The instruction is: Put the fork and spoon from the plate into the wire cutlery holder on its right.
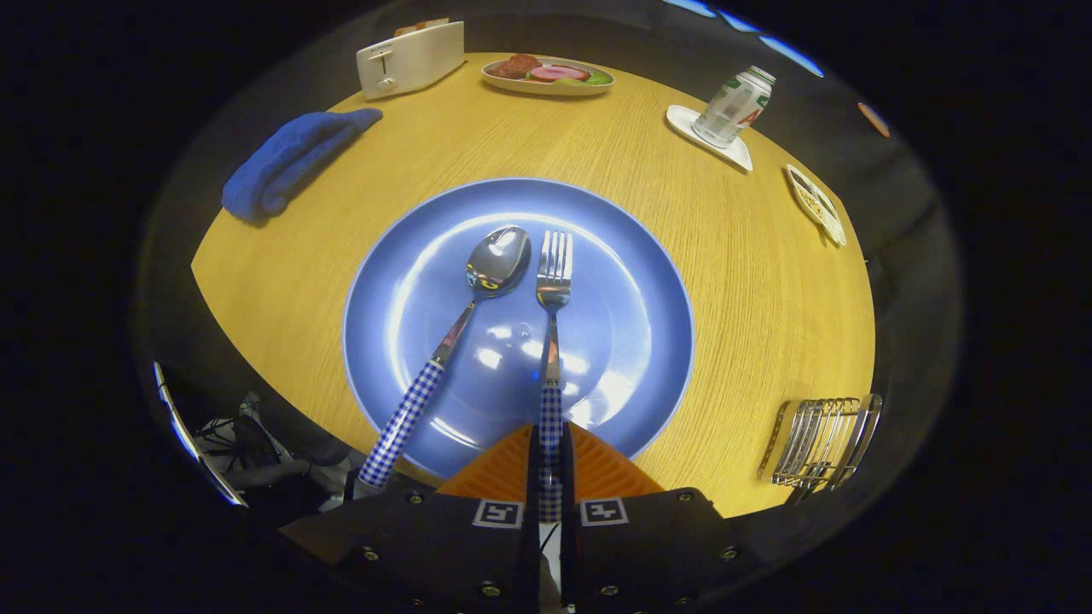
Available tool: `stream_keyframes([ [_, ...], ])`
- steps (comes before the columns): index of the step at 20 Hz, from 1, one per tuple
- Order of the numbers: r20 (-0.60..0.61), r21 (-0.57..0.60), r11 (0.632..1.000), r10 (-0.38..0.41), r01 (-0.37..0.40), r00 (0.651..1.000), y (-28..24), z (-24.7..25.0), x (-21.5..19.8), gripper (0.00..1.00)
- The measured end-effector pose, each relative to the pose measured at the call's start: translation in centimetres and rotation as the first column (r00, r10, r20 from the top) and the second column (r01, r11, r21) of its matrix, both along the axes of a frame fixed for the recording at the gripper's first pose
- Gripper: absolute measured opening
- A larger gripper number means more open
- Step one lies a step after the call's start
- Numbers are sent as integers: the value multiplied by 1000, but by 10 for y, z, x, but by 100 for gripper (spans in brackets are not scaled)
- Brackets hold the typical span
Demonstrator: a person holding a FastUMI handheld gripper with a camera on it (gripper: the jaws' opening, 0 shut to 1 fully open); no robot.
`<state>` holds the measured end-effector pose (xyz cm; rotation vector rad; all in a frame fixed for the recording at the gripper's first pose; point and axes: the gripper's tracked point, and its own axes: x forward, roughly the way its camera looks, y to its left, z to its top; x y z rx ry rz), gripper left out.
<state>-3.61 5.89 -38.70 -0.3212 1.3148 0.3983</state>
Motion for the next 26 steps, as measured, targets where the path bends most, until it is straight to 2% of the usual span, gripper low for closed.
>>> stream_keyframes([
  [3, -10, -2, 1000, 27, -27, 1000, -5, 10, 3, 10],
  [10, 34, -55, 991, 128, -126, 991, -51, 69, 9, 10],
  [15, 9, -47, 995, 83, -83, 996, -87, 96, -8, 10],
  [26, -24, -113, 993, -39, 36, 999, -189, 134, -33, 10],
])
